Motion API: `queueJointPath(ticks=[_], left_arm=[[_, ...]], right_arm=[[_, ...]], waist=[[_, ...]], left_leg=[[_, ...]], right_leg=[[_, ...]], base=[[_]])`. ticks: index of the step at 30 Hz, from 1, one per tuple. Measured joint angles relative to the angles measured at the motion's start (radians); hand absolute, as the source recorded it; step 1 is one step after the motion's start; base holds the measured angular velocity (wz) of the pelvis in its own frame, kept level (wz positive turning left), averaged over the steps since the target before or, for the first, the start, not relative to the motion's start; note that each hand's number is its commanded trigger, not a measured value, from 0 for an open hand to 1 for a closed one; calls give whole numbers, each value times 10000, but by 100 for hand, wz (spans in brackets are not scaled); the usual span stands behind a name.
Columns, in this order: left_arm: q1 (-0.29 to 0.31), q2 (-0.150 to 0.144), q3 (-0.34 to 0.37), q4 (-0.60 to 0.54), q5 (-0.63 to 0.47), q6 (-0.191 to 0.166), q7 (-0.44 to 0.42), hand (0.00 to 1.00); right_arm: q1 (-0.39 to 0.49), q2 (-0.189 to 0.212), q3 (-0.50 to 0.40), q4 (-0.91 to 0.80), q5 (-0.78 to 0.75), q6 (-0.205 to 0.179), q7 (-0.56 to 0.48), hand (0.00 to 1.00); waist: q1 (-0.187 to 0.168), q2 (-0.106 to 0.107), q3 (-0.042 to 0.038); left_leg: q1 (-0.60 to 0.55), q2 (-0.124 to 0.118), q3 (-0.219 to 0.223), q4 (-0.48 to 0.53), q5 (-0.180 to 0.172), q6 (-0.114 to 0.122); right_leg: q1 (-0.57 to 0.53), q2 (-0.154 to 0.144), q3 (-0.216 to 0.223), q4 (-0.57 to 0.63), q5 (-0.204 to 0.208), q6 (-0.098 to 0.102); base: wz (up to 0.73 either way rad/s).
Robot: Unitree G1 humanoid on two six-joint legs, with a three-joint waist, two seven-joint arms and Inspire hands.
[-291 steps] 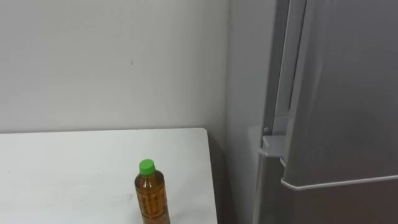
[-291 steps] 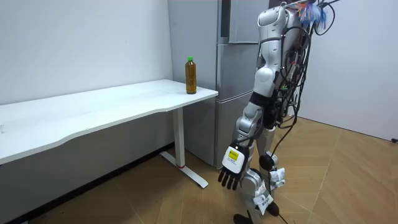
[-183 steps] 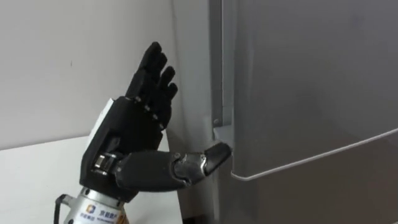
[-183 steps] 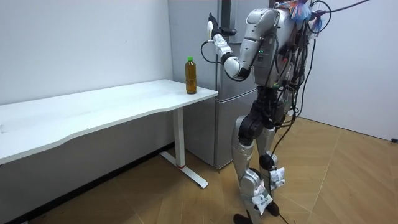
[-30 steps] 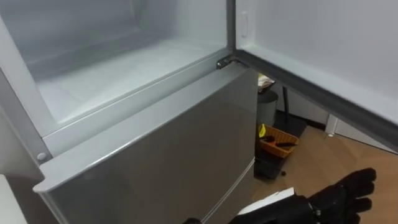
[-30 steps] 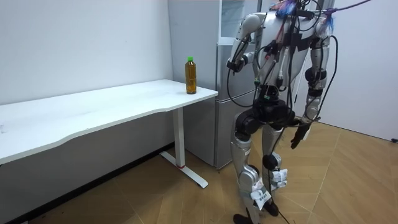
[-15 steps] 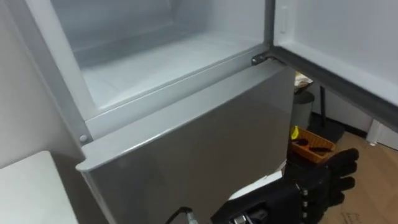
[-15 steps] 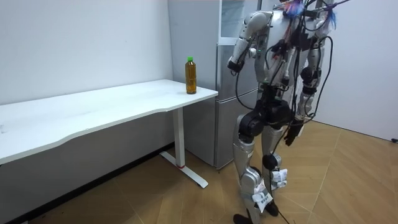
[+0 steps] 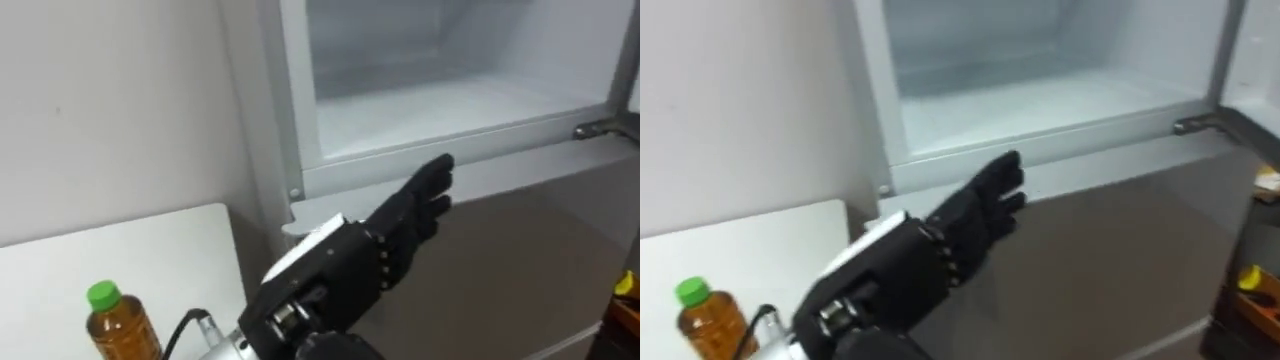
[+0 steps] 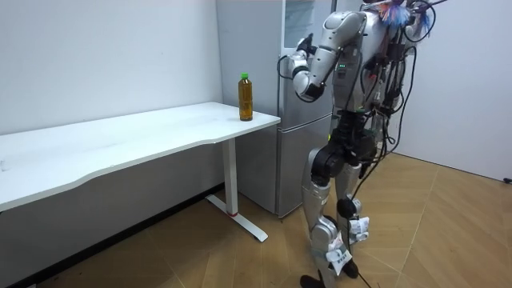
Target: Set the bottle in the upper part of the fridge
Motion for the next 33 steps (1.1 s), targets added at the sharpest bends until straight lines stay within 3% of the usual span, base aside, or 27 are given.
queueJointPath(ticks=[3,4,5,10,17,22,23,24,28,33], left_arm=[[114,23,556,-317,284,-15,467,0],[160,13,842,-521,283,-24,636,0],[163,12,982,-612,282,-65,734,0],[634,-21,2338,-1202,290,-832,1514,0],[1003,-32,3956,-1360,907,-1471,2640,0],[1883,-81,5380,-1799,1104,-2264,3712,0],[1966,-90,5518,-1795,1185,-2323,3837,0],[2175,-103,5717,-1787,1390,-2376,4200,0],[3124,-310,6478,-1547,1993,-2497,5231,0],[3754,-661,6815,-615,1965,-2542,6195,0]], right_arm=[[44,-2,58,-31,-76,-97,-10,0],[51,-1,62,-34,-112,-116,-21,0],[51,0,61,-34,-129,-129,-35,0],[245,13,49,-22,-227,-319,-139,0],[517,42,-205,-42,-478,-558,-231,0],[803,203,-603,-40,-324,-805,-255,0],[822,218,-668,-24,-303,-830,-258,0],[882,228,-796,-16,-290,-830,-274,0],[1112,276,-1335,-67,-350,-831,-347,0],[1709,349,-1493,-766,-261,-812,-415,0]], waist=[[308,8,-12],[406,81,-60],[463,82,-60],[765,89,-42],[1135,36,-16],[1404,48,-36],[1418,99,-55],[1504,33,-9],[1668,148,4],[1888,181,-4]], left_leg=[[-89,-18,-153,48,3,5],[-114,-21,-203,48,4,4],[-122,-21,-229,45,4,4],[64,-52,-405,22,15,-3],[194,-195,-725,44,36,35],[209,-220,-990,49,36,32],[220,-237,-1052,49,36,32],[246,-260,-1117,48,36,33],[359,-372,-1282,42,34,37],[408,-456,-1524,28,42,53]], right_leg=[[8,-14,-85,-12,-7,8],[25,-16,-146,-9,-7,7],[52,-15,-150,-6,-7,7],[340,-40,-330,-37,-65,21],[524,-175,-575,19,-262,95],[634,-195,-797,13,-328,86],[659,-206,-837,13,-350,89],[695,-221,-867,13,-375,105],[876,-316,-988,6,-451,186],[988,-378,-1144,15,-491,235]], base=[[13],[8],[12],[9],[16],[10],[24],[13],[9],[12]])
